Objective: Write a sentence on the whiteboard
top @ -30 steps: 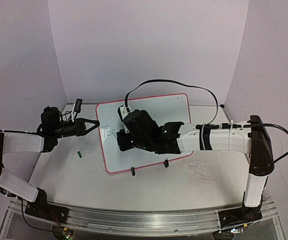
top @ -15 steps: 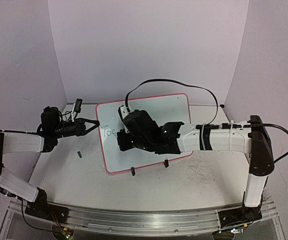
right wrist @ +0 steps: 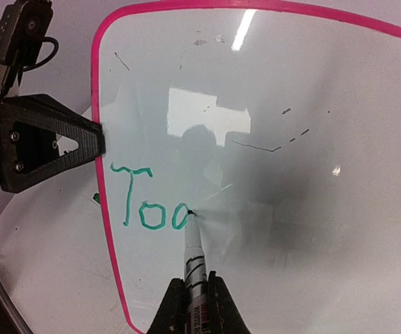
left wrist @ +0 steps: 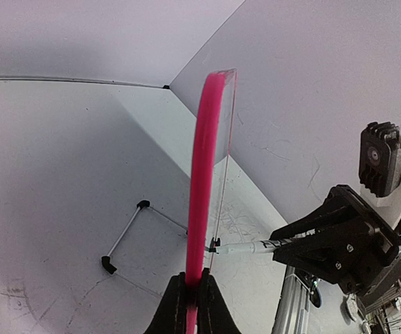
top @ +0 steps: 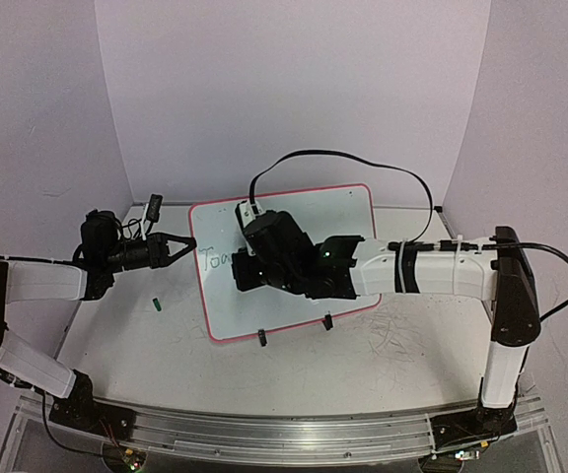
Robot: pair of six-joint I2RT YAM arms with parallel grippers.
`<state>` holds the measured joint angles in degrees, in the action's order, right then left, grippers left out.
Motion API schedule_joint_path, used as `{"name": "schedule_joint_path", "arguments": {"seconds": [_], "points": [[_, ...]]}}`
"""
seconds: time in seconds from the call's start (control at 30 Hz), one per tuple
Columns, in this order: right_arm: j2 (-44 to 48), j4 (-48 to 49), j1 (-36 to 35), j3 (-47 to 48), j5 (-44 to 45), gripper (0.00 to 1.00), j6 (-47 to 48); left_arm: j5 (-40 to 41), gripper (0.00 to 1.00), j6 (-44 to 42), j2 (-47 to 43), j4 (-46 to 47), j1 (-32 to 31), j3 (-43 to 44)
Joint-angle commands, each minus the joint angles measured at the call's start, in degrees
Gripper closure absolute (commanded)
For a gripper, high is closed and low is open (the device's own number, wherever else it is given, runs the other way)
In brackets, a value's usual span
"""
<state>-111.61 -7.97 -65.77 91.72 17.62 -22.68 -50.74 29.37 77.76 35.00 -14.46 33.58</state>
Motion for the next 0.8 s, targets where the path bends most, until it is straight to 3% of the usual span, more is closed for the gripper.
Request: {"name": "schedule_joint_path", "arguments": {"seconds": [0.0, 0.47, 0.77], "points": [[-0.5, -0.6, 1.5, 3.1, 3.0, 1.00, 0.8, -2.6, 1.00, 0.3, -1.5, 2.3, -0.6, 0.4], [-2.3, -0.6, 1.9, 5.6, 1.9, 1.00, 1.9, -2.7, 1.00, 0.3, -1.6, 2.2, -0.6, 0.3], [0.0, -0.6, 1.6, 0.8, 0.4, 1.00, -0.4, -2.7, 1.00, 0.2, -1.3, 2.2, -0.6, 0.5]]}}
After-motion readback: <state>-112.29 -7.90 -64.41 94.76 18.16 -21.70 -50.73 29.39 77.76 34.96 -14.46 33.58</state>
